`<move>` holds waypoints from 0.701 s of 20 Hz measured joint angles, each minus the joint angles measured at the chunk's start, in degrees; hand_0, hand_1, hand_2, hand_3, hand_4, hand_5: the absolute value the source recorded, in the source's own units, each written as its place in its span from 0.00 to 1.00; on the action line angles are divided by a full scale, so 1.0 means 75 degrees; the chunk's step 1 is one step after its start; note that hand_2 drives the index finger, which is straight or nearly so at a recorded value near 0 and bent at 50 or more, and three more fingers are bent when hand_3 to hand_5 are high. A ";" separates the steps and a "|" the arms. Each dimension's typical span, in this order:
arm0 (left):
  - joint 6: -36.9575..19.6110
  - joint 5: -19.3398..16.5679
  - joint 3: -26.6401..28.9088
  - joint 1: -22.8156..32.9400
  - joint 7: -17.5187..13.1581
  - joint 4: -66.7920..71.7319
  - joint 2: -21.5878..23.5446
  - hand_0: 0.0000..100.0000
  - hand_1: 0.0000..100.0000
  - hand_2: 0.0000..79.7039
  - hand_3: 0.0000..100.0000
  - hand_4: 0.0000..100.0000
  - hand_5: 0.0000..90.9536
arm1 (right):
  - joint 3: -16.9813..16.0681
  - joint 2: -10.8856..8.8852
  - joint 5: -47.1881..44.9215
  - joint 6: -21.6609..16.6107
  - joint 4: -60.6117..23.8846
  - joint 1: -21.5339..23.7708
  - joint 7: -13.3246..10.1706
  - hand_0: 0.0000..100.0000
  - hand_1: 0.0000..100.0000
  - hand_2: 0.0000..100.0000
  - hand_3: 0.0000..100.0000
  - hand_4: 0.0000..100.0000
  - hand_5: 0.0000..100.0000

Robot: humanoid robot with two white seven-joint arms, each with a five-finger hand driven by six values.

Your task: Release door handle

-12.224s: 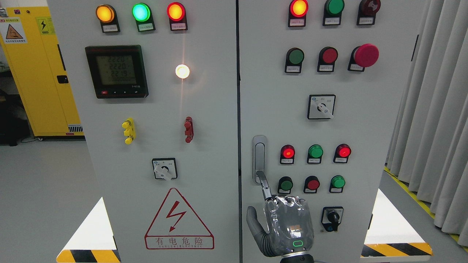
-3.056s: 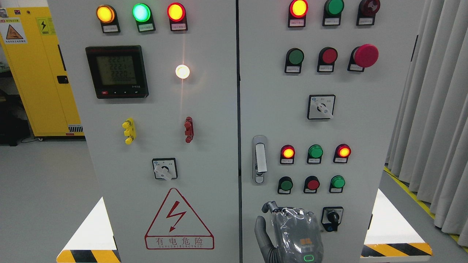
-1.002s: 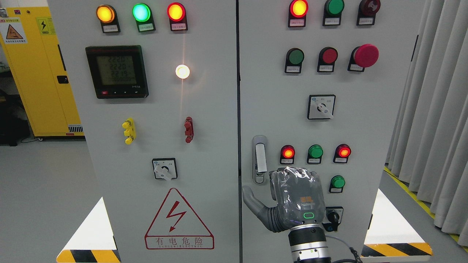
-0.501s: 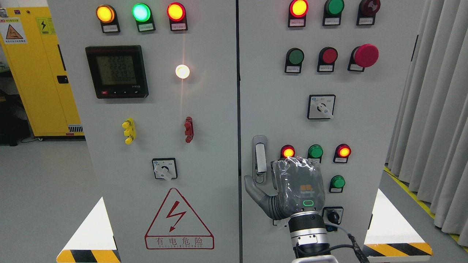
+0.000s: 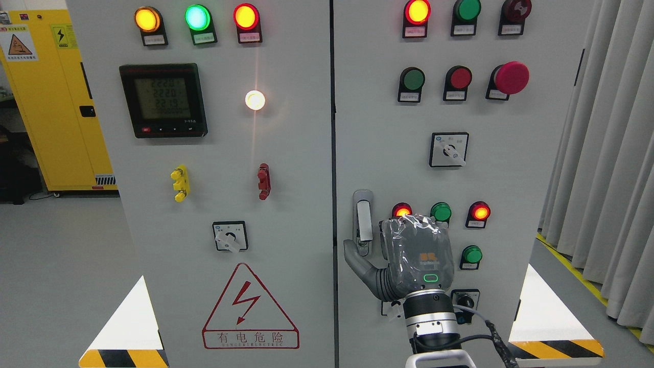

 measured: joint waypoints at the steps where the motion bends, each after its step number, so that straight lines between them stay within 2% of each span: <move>1: 0.0000 0.0000 0.0000 0.0000 0.0000 0.0000 0.0000 0.12 0.56 0.00 0.00 0.00 0.00 | -0.0008 0.0001 0.0000 0.0000 0.0005 -0.0006 0.0001 0.32 0.22 1.00 1.00 1.00 1.00; 14: 0.0000 0.0000 0.0000 0.0000 0.0000 0.0000 0.0000 0.12 0.56 0.00 0.00 0.00 0.00 | -0.0046 0.0004 -0.0017 0.0132 0.0046 -0.0027 0.0002 0.36 0.27 1.00 1.00 1.00 1.00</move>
